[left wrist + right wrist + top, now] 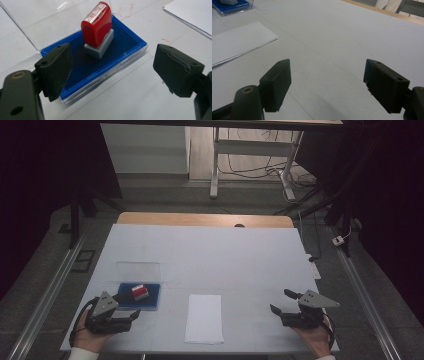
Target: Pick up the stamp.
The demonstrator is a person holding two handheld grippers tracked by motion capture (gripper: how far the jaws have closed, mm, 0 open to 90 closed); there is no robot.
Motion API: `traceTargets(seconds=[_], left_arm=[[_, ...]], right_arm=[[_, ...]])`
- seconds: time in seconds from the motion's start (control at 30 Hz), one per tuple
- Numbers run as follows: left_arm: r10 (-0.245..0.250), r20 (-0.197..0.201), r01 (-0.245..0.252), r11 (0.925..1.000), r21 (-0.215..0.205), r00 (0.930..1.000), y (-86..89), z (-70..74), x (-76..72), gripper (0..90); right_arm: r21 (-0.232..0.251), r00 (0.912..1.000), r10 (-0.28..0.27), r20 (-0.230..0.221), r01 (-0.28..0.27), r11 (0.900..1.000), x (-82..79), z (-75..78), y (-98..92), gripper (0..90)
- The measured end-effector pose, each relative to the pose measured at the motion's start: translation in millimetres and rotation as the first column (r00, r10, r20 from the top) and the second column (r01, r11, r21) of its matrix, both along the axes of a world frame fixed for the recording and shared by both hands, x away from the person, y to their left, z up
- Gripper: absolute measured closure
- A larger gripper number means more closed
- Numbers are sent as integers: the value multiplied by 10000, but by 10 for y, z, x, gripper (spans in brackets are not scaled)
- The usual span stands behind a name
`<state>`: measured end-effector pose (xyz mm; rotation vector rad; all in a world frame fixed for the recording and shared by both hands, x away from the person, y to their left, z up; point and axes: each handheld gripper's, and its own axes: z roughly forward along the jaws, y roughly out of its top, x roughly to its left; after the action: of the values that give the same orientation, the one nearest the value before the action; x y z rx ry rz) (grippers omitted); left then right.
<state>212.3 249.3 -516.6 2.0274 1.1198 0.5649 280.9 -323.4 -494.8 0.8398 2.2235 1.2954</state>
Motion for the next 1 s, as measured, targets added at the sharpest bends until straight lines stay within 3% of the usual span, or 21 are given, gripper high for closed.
traceTargets(seconds=[0.2, 0.6, 1.0], left_arm=[[4, -13, -4, 10000, 23, 10000, -4, 2, 0, 168], [237, -31, -237, 9996, 143, 9997, 5, 26, 1, 173], [135, 32, -136, 9991, 395, 9999, -45, 210, 47, 182]], right_arm=[[-81, 10000, 92, -16, -93, 9999, -7, -9, 22, 229], [218, 9997, 252, -22, -252, 9994, 14, -10, 35, 240], [312, 9994, 340, -114, -337, 9989, -16, -38, 19, 252]])
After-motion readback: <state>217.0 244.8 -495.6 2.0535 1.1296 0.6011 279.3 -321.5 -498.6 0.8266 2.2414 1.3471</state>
